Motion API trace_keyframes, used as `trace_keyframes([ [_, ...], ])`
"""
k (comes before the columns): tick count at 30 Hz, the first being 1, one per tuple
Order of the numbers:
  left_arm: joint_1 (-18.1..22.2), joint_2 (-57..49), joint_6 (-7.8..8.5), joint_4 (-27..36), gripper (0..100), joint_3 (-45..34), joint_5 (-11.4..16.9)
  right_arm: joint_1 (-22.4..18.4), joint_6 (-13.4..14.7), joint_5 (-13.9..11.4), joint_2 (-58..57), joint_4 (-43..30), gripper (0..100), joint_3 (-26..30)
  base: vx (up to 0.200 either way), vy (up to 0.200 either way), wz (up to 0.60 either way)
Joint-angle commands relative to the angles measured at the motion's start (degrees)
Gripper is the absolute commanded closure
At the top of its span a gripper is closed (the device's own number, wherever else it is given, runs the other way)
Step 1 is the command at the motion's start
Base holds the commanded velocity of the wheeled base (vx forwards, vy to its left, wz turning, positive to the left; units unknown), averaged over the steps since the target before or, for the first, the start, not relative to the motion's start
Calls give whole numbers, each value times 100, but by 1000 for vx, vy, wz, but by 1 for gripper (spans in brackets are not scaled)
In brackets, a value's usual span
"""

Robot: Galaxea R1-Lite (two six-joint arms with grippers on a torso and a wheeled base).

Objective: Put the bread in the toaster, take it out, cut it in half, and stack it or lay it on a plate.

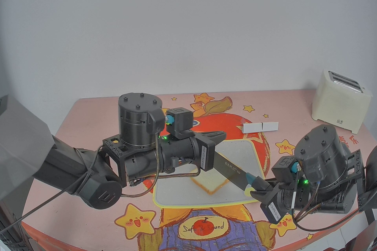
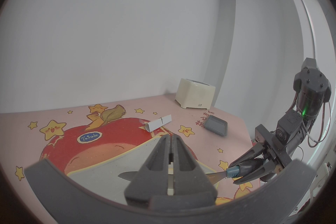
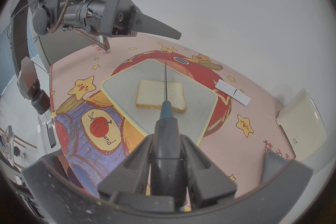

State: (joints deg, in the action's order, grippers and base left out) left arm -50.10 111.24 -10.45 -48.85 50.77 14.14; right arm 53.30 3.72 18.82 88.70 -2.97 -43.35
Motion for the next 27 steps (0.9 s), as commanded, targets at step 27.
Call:
trace_keyframes([
  [27, -8, 355, -10, -160, 100, -76, -8, -4, 6, 7, 16, -1, 100, 55, 0, 0, 0],
])
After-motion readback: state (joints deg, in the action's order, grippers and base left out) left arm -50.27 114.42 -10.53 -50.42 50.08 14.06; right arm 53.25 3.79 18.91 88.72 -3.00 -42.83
